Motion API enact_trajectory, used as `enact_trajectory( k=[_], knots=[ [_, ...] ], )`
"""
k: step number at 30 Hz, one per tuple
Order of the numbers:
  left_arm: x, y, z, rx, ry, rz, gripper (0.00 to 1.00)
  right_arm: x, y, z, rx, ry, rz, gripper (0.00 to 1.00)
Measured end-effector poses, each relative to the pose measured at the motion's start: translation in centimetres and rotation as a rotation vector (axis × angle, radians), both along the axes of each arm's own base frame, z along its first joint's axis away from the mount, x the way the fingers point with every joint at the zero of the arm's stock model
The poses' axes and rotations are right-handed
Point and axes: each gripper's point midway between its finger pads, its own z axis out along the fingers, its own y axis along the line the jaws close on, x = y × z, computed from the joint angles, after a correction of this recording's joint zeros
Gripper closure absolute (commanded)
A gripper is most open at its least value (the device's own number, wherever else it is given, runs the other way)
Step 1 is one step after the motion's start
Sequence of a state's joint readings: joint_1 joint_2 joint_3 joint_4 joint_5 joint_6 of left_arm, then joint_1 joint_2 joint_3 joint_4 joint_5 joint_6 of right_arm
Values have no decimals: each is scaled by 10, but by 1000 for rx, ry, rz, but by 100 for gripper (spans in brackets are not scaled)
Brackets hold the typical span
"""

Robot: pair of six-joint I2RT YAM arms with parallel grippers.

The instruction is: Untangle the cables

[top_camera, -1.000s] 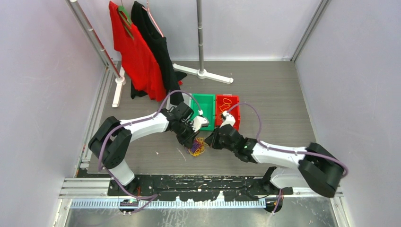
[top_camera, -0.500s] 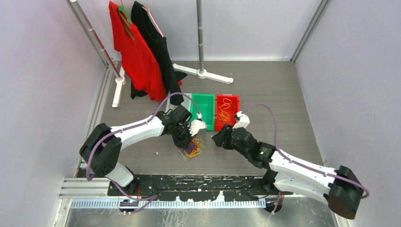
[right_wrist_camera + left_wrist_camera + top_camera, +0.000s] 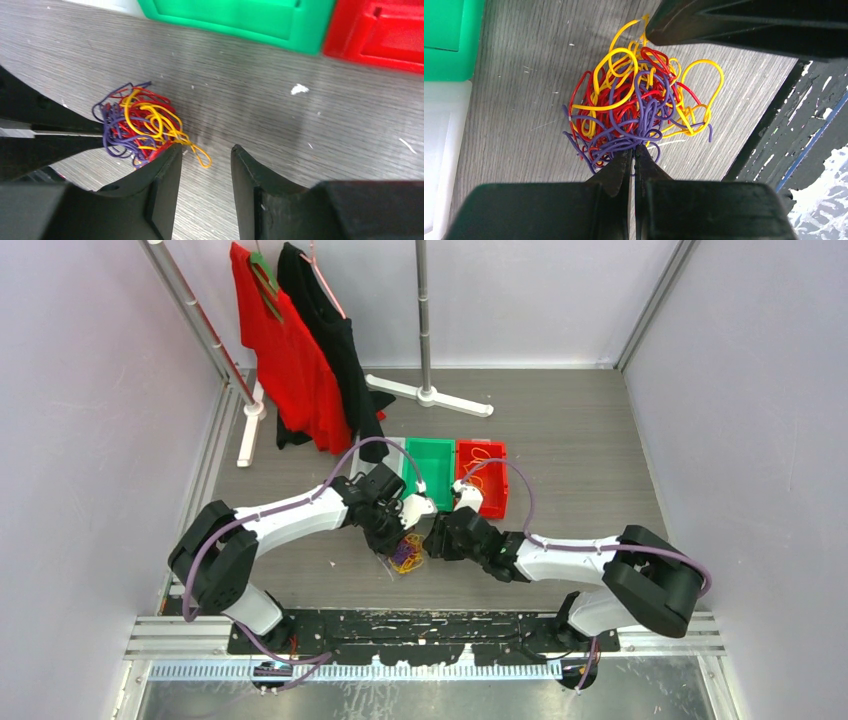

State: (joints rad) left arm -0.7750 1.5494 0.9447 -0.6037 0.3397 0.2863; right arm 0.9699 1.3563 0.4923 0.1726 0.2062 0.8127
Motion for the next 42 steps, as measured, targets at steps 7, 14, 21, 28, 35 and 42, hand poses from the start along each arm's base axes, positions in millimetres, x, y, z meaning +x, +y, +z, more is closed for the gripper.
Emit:
enact_trajectory(
  k=[7, 14, 21, 28, 35, 42],
  knots=[
    [1, 0, 0, 2, -3, 1, 100, 1, 8, 7, 34, -12, 9, 58],
    [1, -1, 0, -1, -7, 1, 100, 6, 13, 2, 14, -9, 5, 63],
    [1, 0, -1, -1, -7, -3, 100, 18, 15, -14, -64, -26, -40, 74],
    [0, 1, -1, -3, -8, -6, 100, 23, 12, -15, -101, -69, -79, 99],
    [1, 5, -3, 8, -30, -18, 100, 30, -4, 11, -115, -132, -150, 99],
    [6, 19, 1, 46, -106, -47, 100, 30, -41, 95, 34, -282, -262, 99]
  ],
)
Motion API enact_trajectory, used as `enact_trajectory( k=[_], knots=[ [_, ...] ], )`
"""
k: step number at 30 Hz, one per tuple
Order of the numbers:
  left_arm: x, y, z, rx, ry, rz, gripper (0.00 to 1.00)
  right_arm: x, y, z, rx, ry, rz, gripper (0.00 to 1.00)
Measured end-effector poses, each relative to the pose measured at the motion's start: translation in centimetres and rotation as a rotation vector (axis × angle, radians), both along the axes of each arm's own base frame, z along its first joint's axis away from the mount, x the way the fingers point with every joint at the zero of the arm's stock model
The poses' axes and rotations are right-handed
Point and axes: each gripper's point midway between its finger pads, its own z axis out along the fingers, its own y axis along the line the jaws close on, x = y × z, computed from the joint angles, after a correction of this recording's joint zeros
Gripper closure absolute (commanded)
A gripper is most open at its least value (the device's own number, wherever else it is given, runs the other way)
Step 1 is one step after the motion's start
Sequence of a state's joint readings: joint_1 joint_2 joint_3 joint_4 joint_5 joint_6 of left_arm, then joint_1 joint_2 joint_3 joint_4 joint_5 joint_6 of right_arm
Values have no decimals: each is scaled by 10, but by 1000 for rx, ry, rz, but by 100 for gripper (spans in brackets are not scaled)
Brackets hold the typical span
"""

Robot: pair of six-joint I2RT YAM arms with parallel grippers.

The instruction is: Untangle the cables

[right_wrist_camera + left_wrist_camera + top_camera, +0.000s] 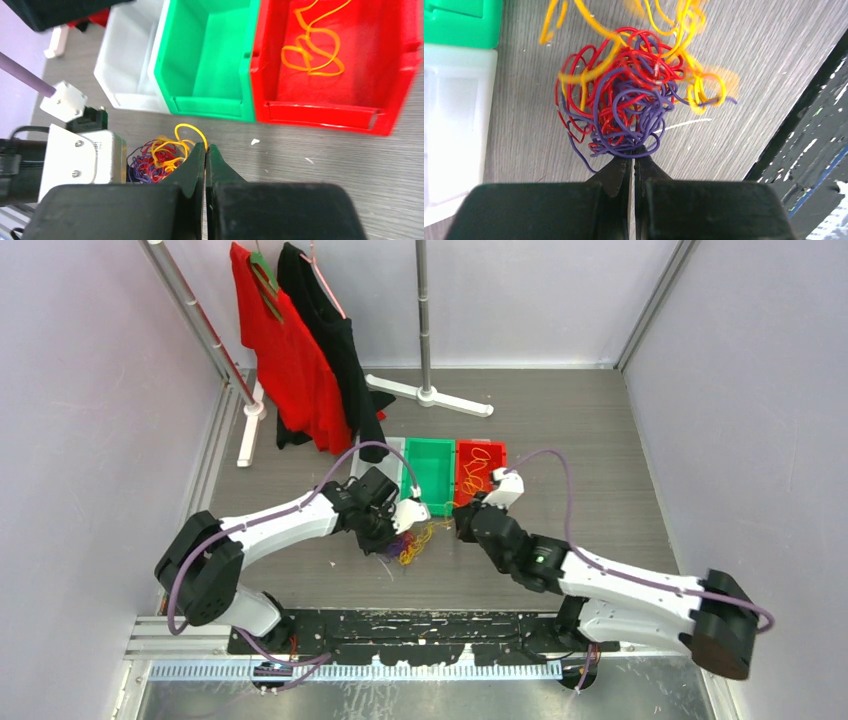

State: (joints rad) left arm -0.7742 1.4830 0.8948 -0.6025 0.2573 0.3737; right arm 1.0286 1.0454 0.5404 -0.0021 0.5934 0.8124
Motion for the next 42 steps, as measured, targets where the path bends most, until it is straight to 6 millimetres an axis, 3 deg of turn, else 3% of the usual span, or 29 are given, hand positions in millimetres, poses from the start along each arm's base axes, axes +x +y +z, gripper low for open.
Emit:
enact_trajectory(
  k=[8, 13, 17, 18, 20, 22, 25, 28, 30, 37, 42],
  knots=[
    [-2, 21, -3, 68, -49, -29, 100, -10, -61, 64, 69, -141, -102, 99],
    [-6, 30, 0, 88, -55, -37, 99, -16, -70, 77, 62, -162, -84, 99],
    [-10, 34, 7, 89, -59, -42, 77, -20, -64, 91, 61, -168, -30, 99],
    [-12, 36, 9, 94, -54, -43, 59, -21, -62, 95, 60, -170, -15, 99],
    [-15, 38, 12, 101, -45, -45, 36, -22, -59, 109, 67, -179, 8, 99],
    [-17, 39, 16, 98, -33, -37, 29, -24, -54, 129, 86, -202, 38, 99],
    [-23, 38, 27, 82, -13, -24, 28, -28, -44, 158, 127, -226, 100, 99],
    [-27, 34, 49, 45, -5, -29, 28, -35, -25, 178, 162, -220, 194, 99],
    [-31, 30, 68, -1, 6, -29, 28, -40, -12, 178, 167, -200, 254, 99],
    [-27, 11, 156, -219, -10, 37, 35, -51, 26, 140, 115, -72, 410, 99],
    [-14, -7, 214, -379, -17, 124, 45, -56, 42, 131, 119, -37, 478, 99]
  ],
)
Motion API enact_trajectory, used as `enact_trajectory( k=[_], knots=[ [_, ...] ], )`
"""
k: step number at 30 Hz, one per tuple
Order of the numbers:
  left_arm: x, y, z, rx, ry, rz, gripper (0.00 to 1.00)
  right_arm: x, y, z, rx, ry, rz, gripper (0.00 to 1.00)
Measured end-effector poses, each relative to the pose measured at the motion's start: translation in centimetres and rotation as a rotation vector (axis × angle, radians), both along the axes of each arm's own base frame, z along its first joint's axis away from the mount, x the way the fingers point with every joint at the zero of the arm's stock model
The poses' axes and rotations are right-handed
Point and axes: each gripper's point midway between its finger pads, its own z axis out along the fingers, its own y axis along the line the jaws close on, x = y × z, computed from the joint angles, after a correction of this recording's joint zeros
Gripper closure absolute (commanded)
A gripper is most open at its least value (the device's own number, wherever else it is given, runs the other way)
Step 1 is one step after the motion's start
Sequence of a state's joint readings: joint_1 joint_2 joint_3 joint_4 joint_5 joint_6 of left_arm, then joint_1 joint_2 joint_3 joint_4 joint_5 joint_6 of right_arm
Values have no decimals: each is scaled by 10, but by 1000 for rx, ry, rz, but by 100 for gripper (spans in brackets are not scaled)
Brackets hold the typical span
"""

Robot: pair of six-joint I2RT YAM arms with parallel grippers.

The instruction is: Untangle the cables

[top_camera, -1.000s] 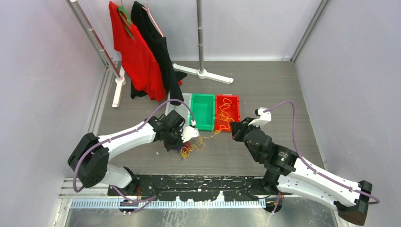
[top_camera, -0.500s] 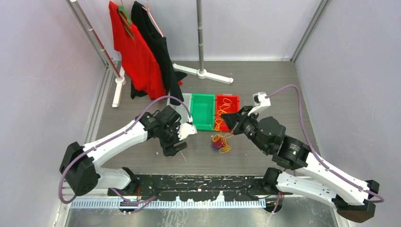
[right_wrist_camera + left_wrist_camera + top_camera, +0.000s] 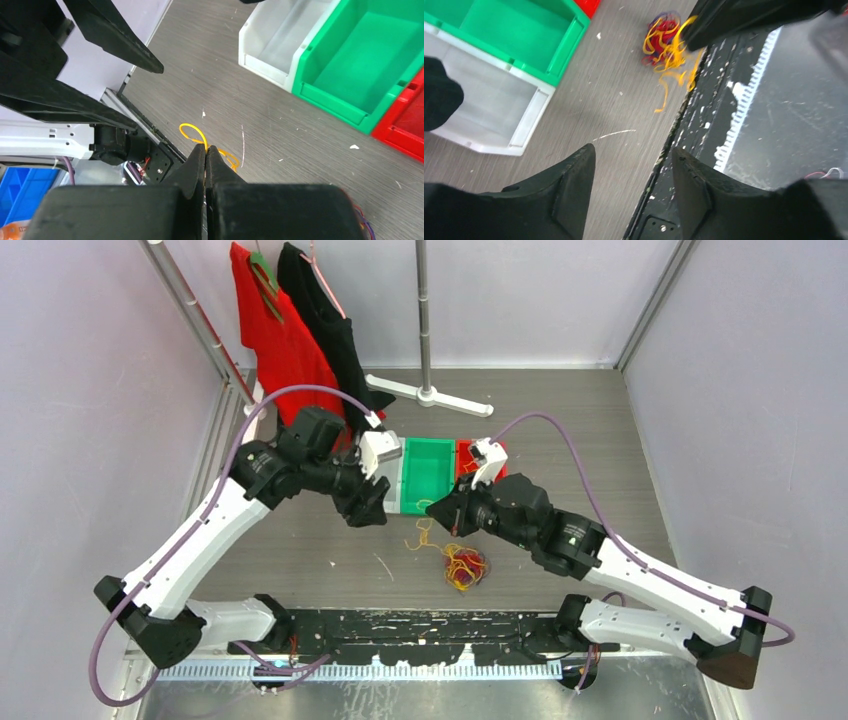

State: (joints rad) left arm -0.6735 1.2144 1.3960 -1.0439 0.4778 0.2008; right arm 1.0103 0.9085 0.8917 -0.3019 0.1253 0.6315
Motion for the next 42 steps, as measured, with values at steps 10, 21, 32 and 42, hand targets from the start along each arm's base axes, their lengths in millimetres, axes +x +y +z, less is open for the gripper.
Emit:
enact_trajectory(
  k=[10, 21, 32, 42],
  knots=[
    [-10, -24, 8, -91, 188, 27, 37, -2, 30, -16, -3, 44, 93, 99],
    [4, -31, 5, -238, 442, 170, 59, -2, 45, -3, 80, 31, 125, 99],
    [2, -39, 8, -294, 526, 166, 97, 3, 48, -8, 96, 47, 105, 99],
    [4, -25, 1, -191, 375, 162, 100, 9, 35, -19, 93, 16, 29, 59]
  ],
)
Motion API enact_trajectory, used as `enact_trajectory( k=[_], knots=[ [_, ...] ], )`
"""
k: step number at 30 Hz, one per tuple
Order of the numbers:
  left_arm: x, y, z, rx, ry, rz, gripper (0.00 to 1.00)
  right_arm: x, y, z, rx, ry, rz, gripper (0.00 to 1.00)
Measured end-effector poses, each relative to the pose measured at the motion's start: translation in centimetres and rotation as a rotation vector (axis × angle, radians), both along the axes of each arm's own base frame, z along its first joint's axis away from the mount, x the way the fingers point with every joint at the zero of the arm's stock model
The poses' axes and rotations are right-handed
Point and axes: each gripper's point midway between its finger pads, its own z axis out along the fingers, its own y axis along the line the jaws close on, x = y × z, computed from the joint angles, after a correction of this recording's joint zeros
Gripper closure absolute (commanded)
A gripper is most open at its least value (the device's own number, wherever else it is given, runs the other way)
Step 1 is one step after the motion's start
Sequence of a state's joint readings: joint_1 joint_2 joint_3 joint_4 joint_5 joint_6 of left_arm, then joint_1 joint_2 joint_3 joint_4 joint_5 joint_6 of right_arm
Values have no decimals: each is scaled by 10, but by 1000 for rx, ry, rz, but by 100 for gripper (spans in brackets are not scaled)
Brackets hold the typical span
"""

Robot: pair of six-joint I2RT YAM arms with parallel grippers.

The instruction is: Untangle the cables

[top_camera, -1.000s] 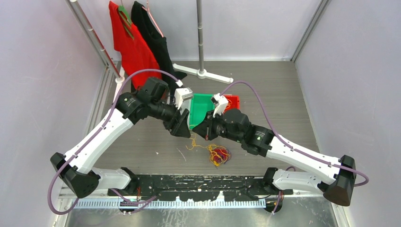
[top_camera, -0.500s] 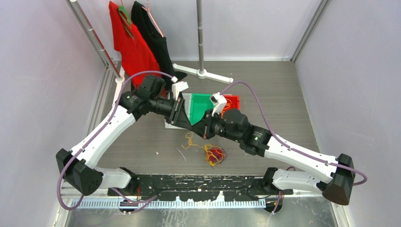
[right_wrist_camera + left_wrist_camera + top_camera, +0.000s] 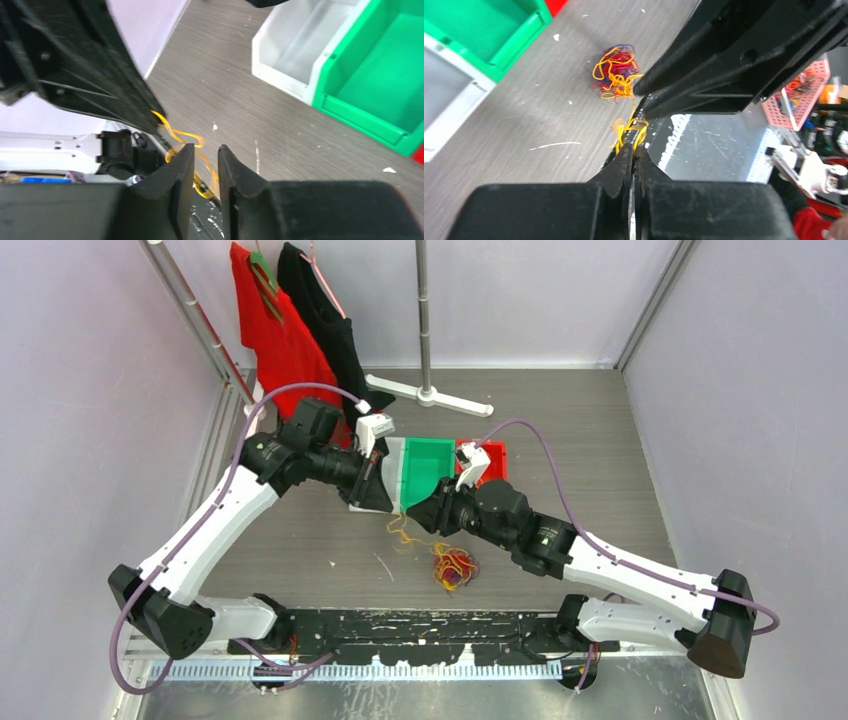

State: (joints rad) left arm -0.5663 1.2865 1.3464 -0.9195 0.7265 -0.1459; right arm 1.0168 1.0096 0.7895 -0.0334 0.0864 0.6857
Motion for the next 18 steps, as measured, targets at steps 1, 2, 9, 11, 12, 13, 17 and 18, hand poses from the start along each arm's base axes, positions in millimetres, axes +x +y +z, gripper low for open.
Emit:
enact_trajectory(
  k=[1, 2, 9, 11, 12, 13, 17, 18],
  knots=[
    [1, 4, 2, 15, -26, 5, 100, 2, -2, -2, -8, -1, -12, 52],
    [2, 7, 4, 29, -51, 12, 100, 3, -3, -4, -15, -3, -24, 45],
    [5, 25, 12, 103, -168, 28, 100, 4, 5, -23, -81, -17, -26, 24],
    [5, 27, 10, 119, -178, 25, 100, 1, 10, -29, -85, -20, -8, 23],
    [5, 28, 10, 127, -179, 24, 100, -1, 12, -32, -89, -18, -2, 25],
    [4, 30, 9, 133, -179, 22, 100, -3, 14, -35, -94, -18, 8, 27],
    [2, 33, 9, 154, -195, 6, 100, -6, 20, -43, -99, -18, 26, 32],
    [2, 34, 11, 157, -205, 1, 100, -6, 20, -44, -100, -17, 27, 33]
  ],
)
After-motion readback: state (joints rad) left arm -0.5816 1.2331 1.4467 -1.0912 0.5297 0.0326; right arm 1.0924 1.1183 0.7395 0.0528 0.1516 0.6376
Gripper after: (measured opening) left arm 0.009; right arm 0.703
